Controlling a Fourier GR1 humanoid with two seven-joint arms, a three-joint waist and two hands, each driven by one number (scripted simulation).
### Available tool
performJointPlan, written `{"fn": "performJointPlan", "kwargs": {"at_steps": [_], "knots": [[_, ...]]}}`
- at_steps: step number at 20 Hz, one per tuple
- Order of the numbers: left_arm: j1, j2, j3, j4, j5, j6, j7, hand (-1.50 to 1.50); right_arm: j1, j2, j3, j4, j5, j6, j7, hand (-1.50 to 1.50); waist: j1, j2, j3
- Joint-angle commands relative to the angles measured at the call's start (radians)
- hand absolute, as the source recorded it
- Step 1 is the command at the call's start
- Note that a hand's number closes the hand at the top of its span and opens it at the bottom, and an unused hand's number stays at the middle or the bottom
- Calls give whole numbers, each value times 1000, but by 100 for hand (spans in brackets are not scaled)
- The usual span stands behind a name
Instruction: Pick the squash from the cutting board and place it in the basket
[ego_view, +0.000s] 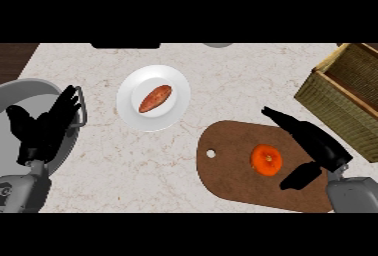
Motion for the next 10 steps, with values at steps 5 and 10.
{"fn": "performJointPlan", "kwargs": {"at_steps": [5, 10], "knots": [[-51, -13, 67, 79, -41, -60, -26, 0, 34, 27, -22, 68, 26, -12, -139, -150, -2, 0, 0], [-36, -56, 61, 33, -72, -51, 3, 0, 17, 12, -51, 58, 14, 45, -186, -150, -1, 0, 0]]}}
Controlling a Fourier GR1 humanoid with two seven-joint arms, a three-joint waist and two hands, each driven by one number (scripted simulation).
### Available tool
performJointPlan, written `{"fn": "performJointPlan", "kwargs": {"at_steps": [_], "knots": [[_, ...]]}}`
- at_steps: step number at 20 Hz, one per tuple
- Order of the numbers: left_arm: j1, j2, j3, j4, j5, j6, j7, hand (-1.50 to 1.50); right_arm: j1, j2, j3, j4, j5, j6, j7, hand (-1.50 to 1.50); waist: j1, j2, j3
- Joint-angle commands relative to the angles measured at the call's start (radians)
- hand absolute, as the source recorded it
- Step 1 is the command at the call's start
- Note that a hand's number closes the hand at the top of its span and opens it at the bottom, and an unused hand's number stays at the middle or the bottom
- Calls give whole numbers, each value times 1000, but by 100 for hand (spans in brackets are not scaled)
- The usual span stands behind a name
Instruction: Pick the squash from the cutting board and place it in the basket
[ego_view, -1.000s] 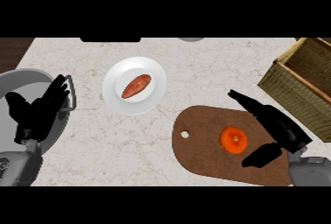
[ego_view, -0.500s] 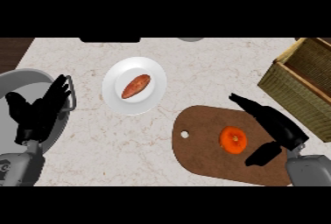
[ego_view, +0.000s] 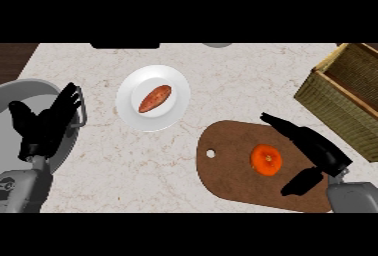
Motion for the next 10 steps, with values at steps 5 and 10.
{"fn": "performJointPlan", "kwargs": {"at_steps": [5, 10], "knots": [[-54, -1, 56, 29, -24, -33, 10, 0, 59, 30, 21, -32, 87, -40, -25, -150, -1, 0, 0], [-32, -39, 36, -32, -46, -5, 60, 0, 104, 69, 76, 27, 191, -137, -33, -150, -1, 0, 0]]}}
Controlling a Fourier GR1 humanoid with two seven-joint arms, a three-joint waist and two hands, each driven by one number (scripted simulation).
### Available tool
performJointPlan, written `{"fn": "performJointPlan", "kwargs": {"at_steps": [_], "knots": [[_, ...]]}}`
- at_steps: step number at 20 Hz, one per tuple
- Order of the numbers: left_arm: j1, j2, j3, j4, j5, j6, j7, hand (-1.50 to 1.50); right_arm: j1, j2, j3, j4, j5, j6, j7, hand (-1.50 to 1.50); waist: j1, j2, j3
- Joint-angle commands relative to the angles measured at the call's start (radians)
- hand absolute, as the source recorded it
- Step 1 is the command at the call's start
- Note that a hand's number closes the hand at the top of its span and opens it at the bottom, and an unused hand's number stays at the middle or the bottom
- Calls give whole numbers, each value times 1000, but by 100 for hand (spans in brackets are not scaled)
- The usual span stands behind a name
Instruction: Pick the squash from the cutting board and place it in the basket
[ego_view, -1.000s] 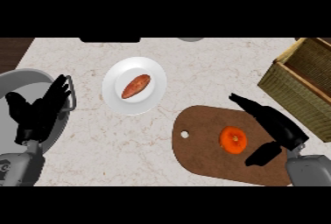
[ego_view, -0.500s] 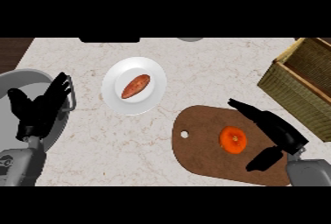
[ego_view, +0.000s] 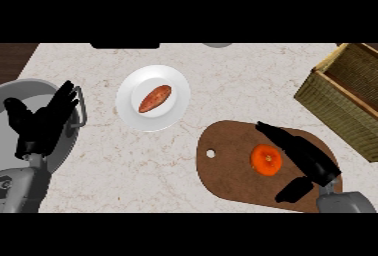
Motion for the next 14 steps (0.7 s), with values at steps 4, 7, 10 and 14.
{"fn": "performJointPlan", "kwargs": {"at_steps": [4, 7, 10, 14], "knots": [[28, -48, -8, 16, -50, 1, -51, 0, -96, 40, 6, 150, 84, -64, -26, -150, 3, 1, 0], [11, -40, -4, -50, -30, 8, 35, 0, -49, 3, 99, 65, 166, -46, -28, 150, 4, -1, 0], [29, -35, 23, -9, -31, -31, -36, 0, -101, 32, 70, 203, 195, -108, -70, 150, 3, 1, 0], [-33, -31, 34, 33, -48, -21, 3, 0, -119, 82, 85, 235, 223, -144, -63, 150, 1, 1, 0]]}}
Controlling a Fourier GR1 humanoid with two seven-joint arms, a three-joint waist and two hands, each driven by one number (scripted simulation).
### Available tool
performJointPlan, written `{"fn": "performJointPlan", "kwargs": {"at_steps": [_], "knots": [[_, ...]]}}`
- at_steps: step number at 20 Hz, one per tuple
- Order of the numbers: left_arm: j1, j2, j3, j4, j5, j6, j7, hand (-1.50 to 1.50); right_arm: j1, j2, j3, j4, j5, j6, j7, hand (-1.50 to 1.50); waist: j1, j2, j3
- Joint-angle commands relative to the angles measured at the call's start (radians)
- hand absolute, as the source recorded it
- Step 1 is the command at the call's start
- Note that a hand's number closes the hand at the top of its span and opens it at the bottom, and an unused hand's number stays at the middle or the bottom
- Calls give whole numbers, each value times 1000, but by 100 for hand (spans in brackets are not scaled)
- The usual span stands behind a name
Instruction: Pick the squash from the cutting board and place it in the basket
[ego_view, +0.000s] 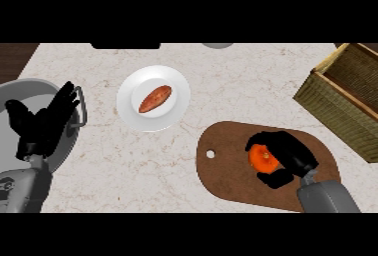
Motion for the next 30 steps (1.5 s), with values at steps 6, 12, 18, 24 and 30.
{"fn": "performJointPlan", "kwargs": {"at_steps": [6, 12, 18, 24, 30], "knots": [[-4, 2, -1, -34, -12, -8, 18, 0, -38, 200, 1, 12, 84, -30, 320, 150, 10, 5, 6], [-3, -26, -25, 2, -12, -26, -19, 0, -206, 231, -70, 15, 19, -186, 845, 150, 49, 11, 3], [-57, -43, -56, -3, -36, -7, 21, 0, -435, 233, 63, 29, -146, -491, 1134, 150, 81, 13, 8], [-25, -28, -21, 7, -19, -9, 9, 0, -626, 234, 198, 8, -55, -804, 1239, 150, 57, 8, 5], [-24, -26, -21, -17, -24, 0, 39, 0, -887, 234, 189, 74, 123, -725, 1542, 150, 27, 1, 4]]}}
